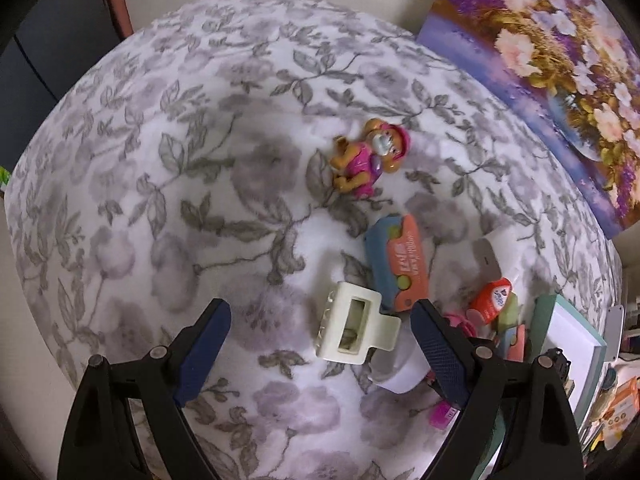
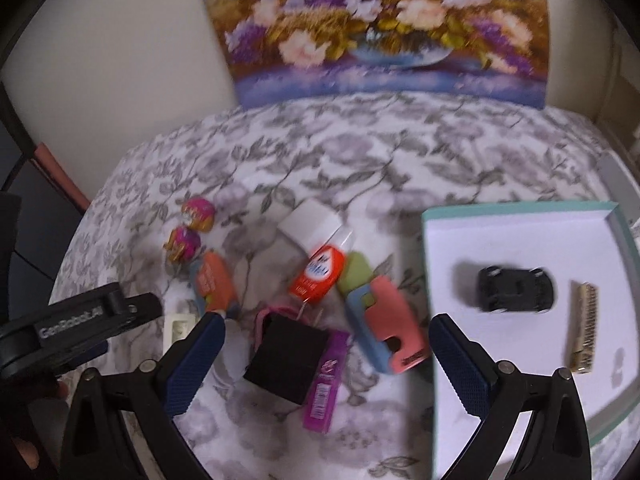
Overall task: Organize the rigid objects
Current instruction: 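Move both tools back over the remaining items, then grasp the white hair clip with the left tool while the right tool grasps the black charger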
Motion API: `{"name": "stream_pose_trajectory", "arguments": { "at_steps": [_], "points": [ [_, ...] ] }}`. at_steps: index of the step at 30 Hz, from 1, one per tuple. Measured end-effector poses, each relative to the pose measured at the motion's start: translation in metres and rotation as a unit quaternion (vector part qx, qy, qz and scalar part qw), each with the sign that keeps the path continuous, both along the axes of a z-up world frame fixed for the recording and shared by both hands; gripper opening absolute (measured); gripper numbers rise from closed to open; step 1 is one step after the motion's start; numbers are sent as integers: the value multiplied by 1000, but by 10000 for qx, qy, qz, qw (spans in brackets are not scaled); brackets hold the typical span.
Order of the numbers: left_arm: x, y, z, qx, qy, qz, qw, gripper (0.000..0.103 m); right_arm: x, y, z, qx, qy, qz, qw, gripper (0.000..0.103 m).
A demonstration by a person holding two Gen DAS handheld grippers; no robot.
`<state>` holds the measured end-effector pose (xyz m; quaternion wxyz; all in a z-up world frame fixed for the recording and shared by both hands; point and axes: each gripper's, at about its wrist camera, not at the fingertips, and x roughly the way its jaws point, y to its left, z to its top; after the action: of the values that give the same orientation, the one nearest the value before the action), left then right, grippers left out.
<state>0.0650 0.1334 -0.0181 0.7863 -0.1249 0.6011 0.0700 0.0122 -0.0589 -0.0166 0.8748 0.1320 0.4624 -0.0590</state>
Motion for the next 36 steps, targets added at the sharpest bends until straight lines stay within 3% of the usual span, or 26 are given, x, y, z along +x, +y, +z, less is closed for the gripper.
{"name": "stream_pose_trajectory", "arguments": {
  "at_steps": [9,14,23,32,36],
  "points": [
    [9,3,-23,-18,278,-43,9996,92,7,8,-26,194,370,89,9991,87],
    [12,0,-32,-179,401,-143,9989,92,9,11,-30,223,426,107,9988,86],
    [18,-19,-36,-69,448,-477,9978,92,11,17,-32,168,484,198,9985,83],
    [17,-18,-37,-20,423,-451,9981,90,12,22,-37,182,586,329,9976,73],
    [16,-15,-37,-124,406,-434,9982,80,13,21,-44,180,674,294,9971,67]
  ]
}}
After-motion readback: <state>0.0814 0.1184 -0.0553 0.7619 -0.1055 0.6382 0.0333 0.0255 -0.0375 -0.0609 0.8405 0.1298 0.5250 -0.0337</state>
